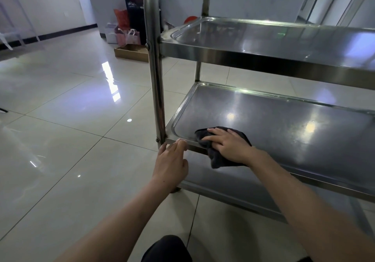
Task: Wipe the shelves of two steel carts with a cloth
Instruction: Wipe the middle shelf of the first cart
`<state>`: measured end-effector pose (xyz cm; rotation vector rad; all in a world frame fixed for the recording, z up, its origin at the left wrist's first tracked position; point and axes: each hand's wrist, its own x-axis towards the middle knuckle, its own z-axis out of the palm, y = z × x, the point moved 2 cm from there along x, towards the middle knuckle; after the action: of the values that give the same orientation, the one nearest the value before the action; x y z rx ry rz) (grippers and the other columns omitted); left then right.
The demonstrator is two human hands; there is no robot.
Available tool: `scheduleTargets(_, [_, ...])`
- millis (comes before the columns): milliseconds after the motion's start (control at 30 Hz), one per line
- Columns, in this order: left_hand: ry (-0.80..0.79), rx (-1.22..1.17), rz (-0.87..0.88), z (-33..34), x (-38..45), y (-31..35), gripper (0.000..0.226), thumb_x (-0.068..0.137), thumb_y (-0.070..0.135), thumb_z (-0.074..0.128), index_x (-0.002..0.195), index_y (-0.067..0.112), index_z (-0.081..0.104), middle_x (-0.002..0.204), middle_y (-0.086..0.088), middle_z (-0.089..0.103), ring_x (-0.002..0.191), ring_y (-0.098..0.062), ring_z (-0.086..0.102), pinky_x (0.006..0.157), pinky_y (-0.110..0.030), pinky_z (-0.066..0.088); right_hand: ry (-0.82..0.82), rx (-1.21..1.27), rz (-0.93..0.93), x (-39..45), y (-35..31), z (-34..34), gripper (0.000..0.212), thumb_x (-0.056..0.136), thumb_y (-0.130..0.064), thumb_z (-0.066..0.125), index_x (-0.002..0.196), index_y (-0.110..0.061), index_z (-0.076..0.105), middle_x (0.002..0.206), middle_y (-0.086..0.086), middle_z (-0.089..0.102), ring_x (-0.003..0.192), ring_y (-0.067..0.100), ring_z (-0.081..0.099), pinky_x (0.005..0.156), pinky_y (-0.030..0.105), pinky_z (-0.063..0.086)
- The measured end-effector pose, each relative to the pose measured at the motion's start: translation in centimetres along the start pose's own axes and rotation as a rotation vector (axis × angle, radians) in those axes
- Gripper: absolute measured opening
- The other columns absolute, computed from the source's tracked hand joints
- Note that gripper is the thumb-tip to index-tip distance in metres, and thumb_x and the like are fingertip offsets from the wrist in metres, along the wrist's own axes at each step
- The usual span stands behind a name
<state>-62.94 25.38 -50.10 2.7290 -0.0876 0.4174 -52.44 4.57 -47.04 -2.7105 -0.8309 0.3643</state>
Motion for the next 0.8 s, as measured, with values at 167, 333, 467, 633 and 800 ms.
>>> scheduleTargets(167, [-0.019, -0.044, -0.002, 0.0, -0.1, -0.2, 0.037, 0.081, 0.01, 0.054, 0.11, 0.03, 0.046, 0.117, 0.012, 0.06, 0.111, -0.013, 0.06, 0.121, -0.037, 0.025, 0.003, -0.011, 0.046, -0.6, 0.0, 0.0, 0.041, 0.11, -0.033, 0.037, 0.143, -0.052, 0.053, 0.17, -0.016, 0.024, 0.158, 0.009, 0.013, 0.129, 0.047, 0.0])
scheduleTargets(333, [-0.01, -0.101, 0.032, -0.4, 0.1, -0.2, 0.033, 0.08, 0.008, 0.056, 0.11, 0.022, 0.051, 0.111, 0.007, 0.061, 0.105, -0.018, 0.059, 0.1, -0.032, 0.043, -0.007, -0.006, -0.012, 4.0, -4.7, 0.7, 0.045, 0.111, -0.033, 0.034, 0.15, -0.049, 0.049, 0.172, -0.014, 0.021, 0.159, 0.011, 0.009, 0.129, 0.048, -0.004])
scheduleTargets(467, [-0.029, -0.152, -0.019, -0.6, 0.1, -0.4, 0.031, 0.083, 0.004, 0.055, 0.109, 0.02, 0.051, 0.109, 0.005, 0.061, 0.103, -0.021, 0.058, 0.091, -0.032, 0.046, -0.038, 0.022, -0.022, 5.3, -6.0, 0.8, 0.044, 0.111, -0.033, 0.033, 0.15, -0.049, 0.049, 0.173, -0.013, 0.019, 0.16, 0.011, 0.006, 0.129, 0.047, -0.007])
scheduleTargets(633, [0.005, -0.137, -0.037, -1.0, -0.3, 0.7, 0.036, 0.085, 0.0, 0.054, 0.115, 0.019, 0.054, 0.114, 0.004, 0.062, 0.109, -0.021, 0.057, 0.094, -0.029, 0.04, -0.005, 0.002, -0.017, 3.5, -5.1, 0.8, 0.045, 0.111, -0.033, 0.033, 0.15, -0.049, 0.048, 0.172, -0.013, 0.021, 0.16, 0.011, 0.008, 0.13, 0.046, -0.004])
scheduleTargets(800, [0.05, -0.046, -0.018, 0.2, 0.0, 3.3, 0.033, 0.082, 0.008, 0.056, 0.11, 0.027, 0.054, 0.116, 0.007, 0.056, 0.114, -0.017, 0.052, 0.101, -0.034, 0.044, 0.035, -0.009, 0.033, 0.8, -2.8, 0.6, 0.044, 0.11, -0.034, 0.032, 0.149, -0.049, 0.048, 0.172, -0.013, 0.023, 0.16, 0.01, 0.011, 0.13, 0.048, 0.001])
